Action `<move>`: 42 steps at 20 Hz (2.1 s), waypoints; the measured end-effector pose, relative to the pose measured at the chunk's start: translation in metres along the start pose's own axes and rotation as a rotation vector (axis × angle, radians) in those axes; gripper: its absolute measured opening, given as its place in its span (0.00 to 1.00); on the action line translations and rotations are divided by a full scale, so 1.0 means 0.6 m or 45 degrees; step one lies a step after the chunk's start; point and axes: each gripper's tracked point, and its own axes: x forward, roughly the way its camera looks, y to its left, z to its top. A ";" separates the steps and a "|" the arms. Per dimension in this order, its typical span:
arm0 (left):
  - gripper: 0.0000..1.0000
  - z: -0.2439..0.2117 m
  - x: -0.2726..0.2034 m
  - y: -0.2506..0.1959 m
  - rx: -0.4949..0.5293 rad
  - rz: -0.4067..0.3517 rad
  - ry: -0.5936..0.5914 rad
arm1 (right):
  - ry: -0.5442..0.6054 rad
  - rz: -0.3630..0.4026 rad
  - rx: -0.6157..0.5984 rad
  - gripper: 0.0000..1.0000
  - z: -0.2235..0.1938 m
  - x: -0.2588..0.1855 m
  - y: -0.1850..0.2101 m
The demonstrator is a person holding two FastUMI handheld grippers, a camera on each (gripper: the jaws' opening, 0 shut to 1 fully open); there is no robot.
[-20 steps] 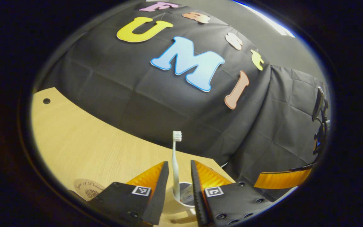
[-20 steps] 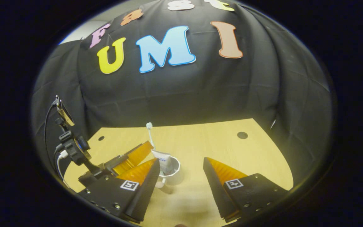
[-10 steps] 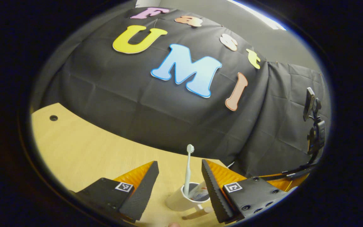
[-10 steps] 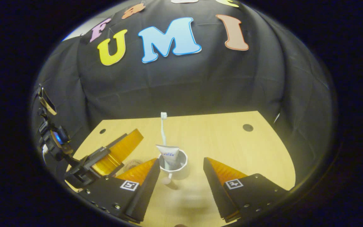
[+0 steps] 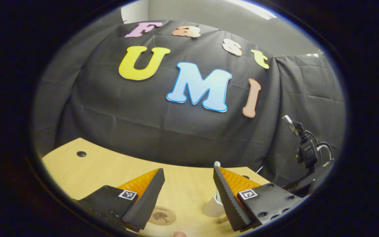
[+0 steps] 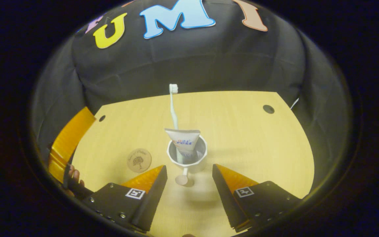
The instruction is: Put the toothbrush and toothpaste on the desktop into the cup, then pick up the cup and place it on the coaster on the desktop.
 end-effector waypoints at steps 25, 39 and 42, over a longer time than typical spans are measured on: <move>0.96 -0.040 -0.081 0.109 -0.054 0.109 0.106 | 0.481 -0.128 0.055 0.70 -0.078 0.139 0.003; 0.96 -0.048 -0.076 0.106 -0.061 0.098 0.127 | 0.485 -0.145 0.029 0.29 -0.082 0.143 -0.005; 0.96 -0.049 -0.078 0.108 -0.067 0.106 0.130 | 0.462 -0.145 -0.003 0.29 -0.079 0.143 -0.007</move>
